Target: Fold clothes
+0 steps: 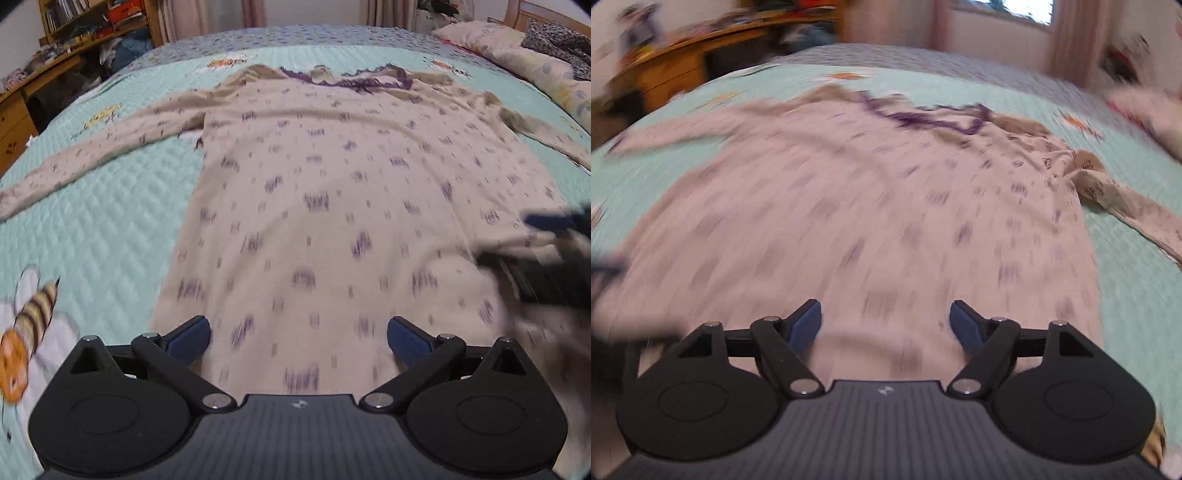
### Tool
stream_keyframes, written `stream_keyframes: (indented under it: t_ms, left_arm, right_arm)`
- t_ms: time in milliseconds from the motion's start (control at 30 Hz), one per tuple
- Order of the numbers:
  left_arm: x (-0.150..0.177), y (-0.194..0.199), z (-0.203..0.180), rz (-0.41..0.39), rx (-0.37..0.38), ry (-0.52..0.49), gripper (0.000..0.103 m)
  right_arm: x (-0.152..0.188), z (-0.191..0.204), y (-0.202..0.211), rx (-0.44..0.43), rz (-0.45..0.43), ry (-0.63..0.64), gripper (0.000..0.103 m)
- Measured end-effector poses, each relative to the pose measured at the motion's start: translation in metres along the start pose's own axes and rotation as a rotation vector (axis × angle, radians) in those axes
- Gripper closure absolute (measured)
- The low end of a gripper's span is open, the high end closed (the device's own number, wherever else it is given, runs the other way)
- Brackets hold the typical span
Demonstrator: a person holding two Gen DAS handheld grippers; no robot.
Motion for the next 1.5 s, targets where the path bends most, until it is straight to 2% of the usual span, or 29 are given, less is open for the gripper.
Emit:
stream_keyframes:
  t_ms: [67, 167, 200, 267, 400, 567, 667, 767, 867, 933, 1067, 1500]
  left_arm:
    - [0.01, 0.013, -0.002, 0.017, -0.003, -0.004, 0.001]
    - [0.023, 0.034, -0.004, 0.042, -0.012, -0.011, 0.001]
    - [0.027, 0.041, -0.005, 0.05, -0.015, -0.014, 0.002]
    - [0.022, 0.06, -0.008, 0.017, -0.027, -0.028, 0.002]
    - [-0.004, 0.102, -0.016, -0.06, -0.125, -0.056, 0.001]
    - [-0.039, 0.143, -0.022, -0.094, -0.237, -0.04, 0.001]
    - [-0.052, 0.161, -0.023, -0.082, -0.269, -0.02, 0.001]
    - [-0.065, 0.173, -0.024, -0.039, -0.326, -0.03, 0.001]
    - [-0.072, 0.179, -0.025, 0.01, -0.421, -0.091, 0.001]
    - [-0.075, 0.184, -0.029, 0.003, -0.456, -0.129, 0.001]
    - [-0.078, 0.192, -0.031, -0.021, -0.418, -0.105, 0.001]
    - [-0.086, 0.204, -0.038, -0.054, -0.411, -0.109, 0.001]
  right_arm:
    - [0.035, 0.004, 0.036, -0.029, -0.021, 0.054, 0.022]
    - [0.071, 0.004, 0.08, -0.064, -0.009, 0.061, 0.022]
    - [0.078, 0.002, 0.095, -0.072, -0.014, 0.045, 0.022]
    - [0.083, -0.005, 0.121, -0.082, -0.047, -0.026, 0.022]
    - [0.073, -0.021, 0.153, -0.092, -0.138, -0.169, 0.022]
    - [0.051, -0.024, 0.172, -0.096, -0.223, -0.228, 0.022]
    - [0.043, -0.023, 0.181, -0.105, -0.259, -0.244, 0.022]
    - [0.043, -0.019, 0.183, -0.111, -0.263, -0.232, 0.022]
    - [0.042, -0.016, 0.184, -0.117, -0.268, -0.232, 0.022]
    - [0.042, -0.015, 0.184, -0.122, -0.268, -0.237, 0.022]
    - [0.042, -0.014, 0.183, -0.124, -0.264, -0.235, 0.022]
    - [0.047, -0.011, 0.174, -0.129, -0.239, -0.245, 0.022]
Point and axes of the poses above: each gripper's, at about its wrist camera, not at the fingertips, and y roughly against the way its jaws point, z to its left, x to its underside, the point moved 7 cm from there along -y, roughly the way its jaws point, and after that the axes turned 9 degrees about -y, right-handed, at the moved point
